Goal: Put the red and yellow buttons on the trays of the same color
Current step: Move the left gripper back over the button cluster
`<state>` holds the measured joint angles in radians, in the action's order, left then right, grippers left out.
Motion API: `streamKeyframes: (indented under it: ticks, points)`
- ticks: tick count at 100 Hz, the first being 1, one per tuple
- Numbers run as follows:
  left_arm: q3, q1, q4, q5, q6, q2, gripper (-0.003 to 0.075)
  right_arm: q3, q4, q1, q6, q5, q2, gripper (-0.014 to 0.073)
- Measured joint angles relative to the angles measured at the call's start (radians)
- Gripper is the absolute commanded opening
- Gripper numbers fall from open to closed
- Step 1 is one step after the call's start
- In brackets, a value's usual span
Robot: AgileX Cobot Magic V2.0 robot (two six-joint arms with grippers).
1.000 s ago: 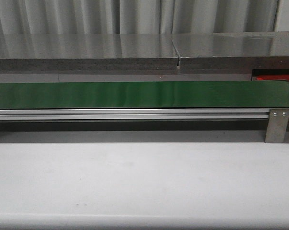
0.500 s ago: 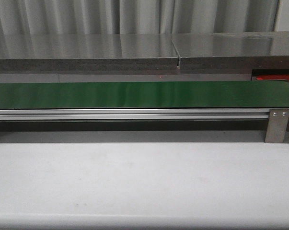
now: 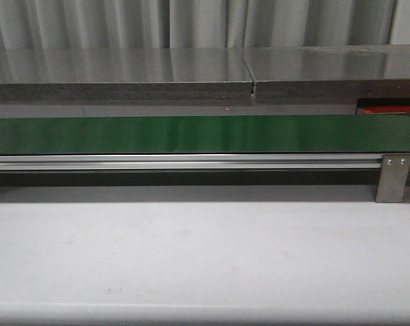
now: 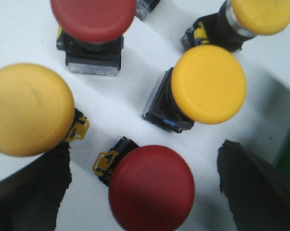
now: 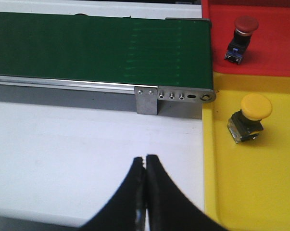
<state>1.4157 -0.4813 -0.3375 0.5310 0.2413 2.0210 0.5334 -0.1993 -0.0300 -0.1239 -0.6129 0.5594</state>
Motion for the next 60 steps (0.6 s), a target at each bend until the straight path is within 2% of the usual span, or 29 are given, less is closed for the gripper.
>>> streamKeyframes:
  ticks: [13, 24, 41, 60]
  points:
    - [0.007, 0.0, 0.0, 0.0, 0.002, 0.0, 0.0573, 0.0, 0.0, 0.0, 0.0, 0.0, 0.0, -0.0067]
    - [0.009, 0.0, 0.0, 0.0, 0.002, 0.0, 0.0533, 0.0, 0.0, 0.0, 0.0, 0.0, 0.0, -0.0067]
    - [0.009, 0.0, 0.0, 0.0, 0.002, 0.0, 0.0405, 0.0, 0.0, 0.0, 0.0, -0.001, 0.0, -0.0067]
    - [0.009, 0.0, 0.0, 0.0, 0.002, 0.0, 0.0216, 0.0, 0.0, 0.0, 0.0, -0.001, 0.0, -0.0067]
